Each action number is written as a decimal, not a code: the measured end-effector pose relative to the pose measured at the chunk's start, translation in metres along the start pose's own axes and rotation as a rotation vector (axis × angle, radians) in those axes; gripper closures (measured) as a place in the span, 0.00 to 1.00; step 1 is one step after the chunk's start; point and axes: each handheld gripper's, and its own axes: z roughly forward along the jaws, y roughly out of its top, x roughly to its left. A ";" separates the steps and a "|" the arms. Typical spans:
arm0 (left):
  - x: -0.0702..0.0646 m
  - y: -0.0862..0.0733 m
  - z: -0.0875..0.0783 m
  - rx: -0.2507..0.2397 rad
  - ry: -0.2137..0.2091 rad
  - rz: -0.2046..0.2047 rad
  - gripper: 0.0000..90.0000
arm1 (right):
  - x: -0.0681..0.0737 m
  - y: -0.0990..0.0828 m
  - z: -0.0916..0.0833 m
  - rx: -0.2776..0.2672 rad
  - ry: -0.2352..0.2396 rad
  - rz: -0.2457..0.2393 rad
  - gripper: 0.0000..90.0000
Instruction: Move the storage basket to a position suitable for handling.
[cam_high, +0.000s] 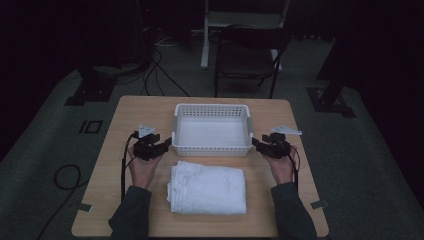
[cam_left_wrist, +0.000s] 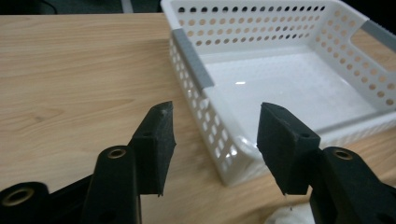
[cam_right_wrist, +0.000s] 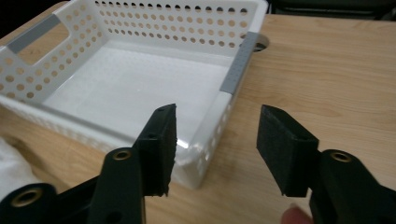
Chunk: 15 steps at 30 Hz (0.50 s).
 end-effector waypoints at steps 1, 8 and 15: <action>0.000 -0.002 -0.003 0.003 0.002 0.005 0.49 | 0.000 -0.001 -0.005 -0.004 0.007 0.004 0.51; -0.011 -0.018 -0.021 0.015 -0.009 0.052 0.46 | 0.012 -0.019 -0.023 0.011 0.065 -0.021 0.49; -0.034 -0.040 -0.038 0.036 -0.047 0.088 0.46 | 0.038 -0.048 -0.026 0.064 0.117 -0.078 0.48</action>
